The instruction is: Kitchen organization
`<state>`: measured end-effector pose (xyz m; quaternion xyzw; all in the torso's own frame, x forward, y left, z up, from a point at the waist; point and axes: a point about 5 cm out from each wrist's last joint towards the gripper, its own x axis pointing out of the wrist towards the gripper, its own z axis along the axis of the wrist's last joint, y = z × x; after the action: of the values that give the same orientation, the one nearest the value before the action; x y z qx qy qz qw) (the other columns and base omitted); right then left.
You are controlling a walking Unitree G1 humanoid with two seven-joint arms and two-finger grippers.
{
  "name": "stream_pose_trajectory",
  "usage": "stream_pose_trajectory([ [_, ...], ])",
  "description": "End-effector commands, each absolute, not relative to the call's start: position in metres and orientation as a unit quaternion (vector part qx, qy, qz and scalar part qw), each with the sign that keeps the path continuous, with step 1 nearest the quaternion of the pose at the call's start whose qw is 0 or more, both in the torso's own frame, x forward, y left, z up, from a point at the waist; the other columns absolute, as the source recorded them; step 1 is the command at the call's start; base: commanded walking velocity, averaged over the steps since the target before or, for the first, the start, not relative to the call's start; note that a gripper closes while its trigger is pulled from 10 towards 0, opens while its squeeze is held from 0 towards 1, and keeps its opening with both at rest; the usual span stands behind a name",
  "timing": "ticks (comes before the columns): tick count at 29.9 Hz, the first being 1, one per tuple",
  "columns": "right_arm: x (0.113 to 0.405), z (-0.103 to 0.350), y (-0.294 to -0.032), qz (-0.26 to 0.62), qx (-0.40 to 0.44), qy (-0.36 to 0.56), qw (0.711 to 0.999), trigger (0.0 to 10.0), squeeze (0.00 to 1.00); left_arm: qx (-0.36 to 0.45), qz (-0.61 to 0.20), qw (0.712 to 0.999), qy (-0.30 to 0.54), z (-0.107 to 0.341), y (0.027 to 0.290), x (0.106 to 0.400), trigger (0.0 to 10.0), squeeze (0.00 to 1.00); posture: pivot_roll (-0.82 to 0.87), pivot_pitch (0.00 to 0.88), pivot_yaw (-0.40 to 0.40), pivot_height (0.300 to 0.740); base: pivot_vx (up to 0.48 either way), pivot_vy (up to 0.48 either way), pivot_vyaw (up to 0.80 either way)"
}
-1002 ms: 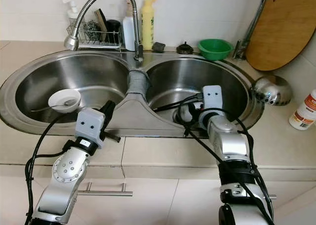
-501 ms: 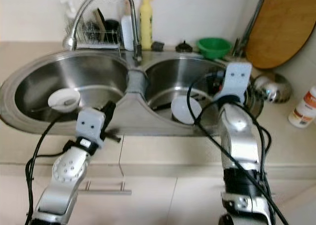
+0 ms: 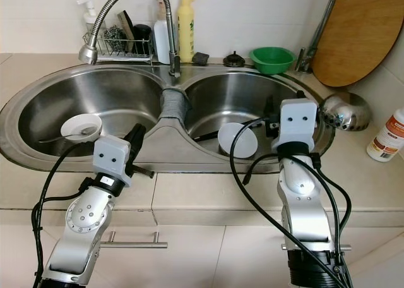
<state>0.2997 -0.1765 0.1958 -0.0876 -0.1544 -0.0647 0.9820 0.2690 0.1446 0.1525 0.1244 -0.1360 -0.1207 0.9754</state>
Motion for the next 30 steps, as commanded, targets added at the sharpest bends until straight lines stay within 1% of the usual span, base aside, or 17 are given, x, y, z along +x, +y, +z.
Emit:
stream_pose_trajectory([
  [1, 0.298, 0.199, -0.178, -0.076, -0.079, -0.164, 0.980, 10.0, 0.00, 0.119, -0.117, 0.976, -0.137, 0.155, 0.145, 0.271, 10.0, 0.00, 0.16, 0.000, -0.034, 0.740, -0.255, 0.000, 0.00],
  [24, 0.298, 0.188, -0.180, -0.095, -0.072, -0.148, 0.982, 10.0, 0.00, 0.120, -0.118, 0.976, -0.138, 0.154, 0.145, 0.273, 10.0, 0.00, 0.16, 0.000, -0.035, 0.740, -0.301, 0.000, 0.00],
  [30, 0.296, 0.189, -0.183, -0.104, -0.074, -0.154, 0.980, 10.0, 0.00, 0.116, -0.117, 0.976, -0.145, 0.155, 0.144, 0.273, 10.0, 0.00, 0.15, 0.000, -0.037, 0.740, 0.000, 0.000, 0.00],
])
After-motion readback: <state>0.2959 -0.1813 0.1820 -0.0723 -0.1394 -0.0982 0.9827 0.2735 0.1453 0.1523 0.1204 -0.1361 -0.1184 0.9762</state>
